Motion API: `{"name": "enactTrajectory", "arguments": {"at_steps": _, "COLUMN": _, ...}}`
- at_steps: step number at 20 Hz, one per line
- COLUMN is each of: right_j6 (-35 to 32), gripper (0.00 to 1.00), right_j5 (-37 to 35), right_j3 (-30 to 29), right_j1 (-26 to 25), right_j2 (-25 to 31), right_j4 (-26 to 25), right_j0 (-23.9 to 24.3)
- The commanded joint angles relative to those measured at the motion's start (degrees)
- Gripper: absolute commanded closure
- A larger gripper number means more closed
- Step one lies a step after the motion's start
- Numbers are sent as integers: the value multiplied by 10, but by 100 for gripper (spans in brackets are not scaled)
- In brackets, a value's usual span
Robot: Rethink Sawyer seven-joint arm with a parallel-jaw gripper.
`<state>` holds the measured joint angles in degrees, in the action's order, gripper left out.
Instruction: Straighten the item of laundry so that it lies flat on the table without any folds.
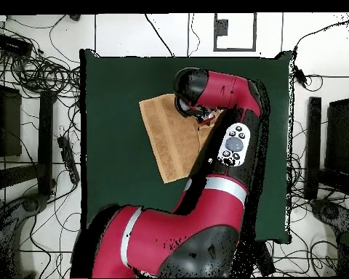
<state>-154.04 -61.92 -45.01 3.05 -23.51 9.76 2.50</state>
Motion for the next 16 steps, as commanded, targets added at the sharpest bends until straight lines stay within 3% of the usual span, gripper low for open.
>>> {"name": "enactTrajectory", "arguments": {"at_steps": 1, "right_j6": 7, "gripper": 0, "right_j5": -62, "right_j3": 5, "right_j1": -58, "right_j2": 59, "right_j4": -12, "right_j0": -2}}
{"name": "enactTrajectory", "arguments": {"at_steps": 16, "right_j6": 32, "gripper": 0, "right_j5": -44, "right_j3": -31, "right_j1": -40, "right_j2": 58, "right_j4": -15, "right_j0": 3}}
